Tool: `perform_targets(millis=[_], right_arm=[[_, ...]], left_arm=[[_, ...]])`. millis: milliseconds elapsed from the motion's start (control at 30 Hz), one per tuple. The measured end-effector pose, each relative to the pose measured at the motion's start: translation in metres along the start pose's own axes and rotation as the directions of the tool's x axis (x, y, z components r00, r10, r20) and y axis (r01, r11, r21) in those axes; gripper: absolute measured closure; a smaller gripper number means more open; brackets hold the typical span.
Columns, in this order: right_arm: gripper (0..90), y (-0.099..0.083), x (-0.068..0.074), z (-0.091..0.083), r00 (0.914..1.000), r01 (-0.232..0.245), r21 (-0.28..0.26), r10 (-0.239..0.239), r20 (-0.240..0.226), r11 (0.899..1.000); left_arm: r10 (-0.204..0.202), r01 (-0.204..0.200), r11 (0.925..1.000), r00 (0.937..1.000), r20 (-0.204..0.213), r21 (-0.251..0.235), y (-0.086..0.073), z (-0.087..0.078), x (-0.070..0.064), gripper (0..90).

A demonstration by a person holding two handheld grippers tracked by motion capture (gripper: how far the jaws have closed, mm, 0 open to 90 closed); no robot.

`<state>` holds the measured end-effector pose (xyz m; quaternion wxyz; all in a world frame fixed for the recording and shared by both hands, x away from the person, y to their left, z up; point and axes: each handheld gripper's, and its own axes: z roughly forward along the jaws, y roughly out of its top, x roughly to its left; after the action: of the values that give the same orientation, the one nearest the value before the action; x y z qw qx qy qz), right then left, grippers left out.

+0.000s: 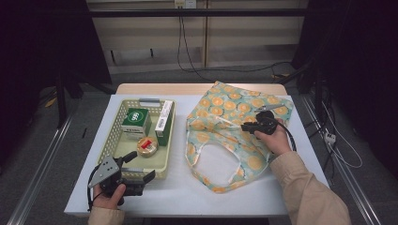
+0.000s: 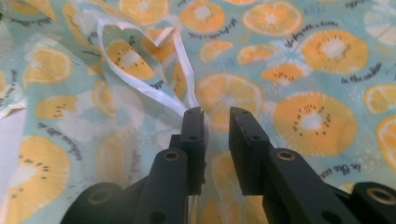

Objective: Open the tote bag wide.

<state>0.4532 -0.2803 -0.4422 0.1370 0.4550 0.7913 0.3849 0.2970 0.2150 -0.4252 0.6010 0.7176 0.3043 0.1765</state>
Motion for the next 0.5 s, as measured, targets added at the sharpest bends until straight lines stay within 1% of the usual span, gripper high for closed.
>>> perform_targets(millis=[33, 100, 167, 233, 367, 500], right_arm=[[71.9, 0.001, 0.002, -0.002, 1.0, 0.005, -0.008, -0.005, 0.0, 1.0], [69.2, 0.004, 0.006, -0.005, 0.9998, 0.018, -0.016, -0.018, -0.002, 1.0], [61.2, 0.006, 0.011, -0.008, 0.9996, 0.027, -0.018, -0.027, -0.001, 0.999], [60.3, 0.008, 0.015, -0.01, 0.9992, 0.04, -0.021, -0.04, -0.004, 0.999], [55.0, 0.011, 0.024, -0.014, 0.9982, 0.055, -0.032, -0.056, -0.022, 0.998], [54.5, 0.013, 0.033, -0.017, 0.9967, 0.073, -0.039, -0.074, -0.034, 0.997]], left_arm=[[0.001, -0.001, 1.0, 1.0, -0.001, 0.002, 0.0, 0.0, 0.0, 3.5], [0.003, -0.003, 1.0, 1.0, 0.0, 0.002, 0.0, 0.0, 0.0, 3.5], [0.0, 0.0, 1.0, 1.0, -0.001, -0.001, 0.0, 0.0, 0.0, 3.5], [0.005, -0.005, 1.0, 1.0, 0.0, 0.0, 0.0, 0.0, 0.0, 3.5], [0.004, -0.004, 1.0, 1.0, 0.001, 0.0, 0.0, 0.0, 0.0, 3.5], [0.006, -0.006, 1.0, 1.0, 0.003, 0.001, 0.001, 0.001, -0.001, 3.5]])
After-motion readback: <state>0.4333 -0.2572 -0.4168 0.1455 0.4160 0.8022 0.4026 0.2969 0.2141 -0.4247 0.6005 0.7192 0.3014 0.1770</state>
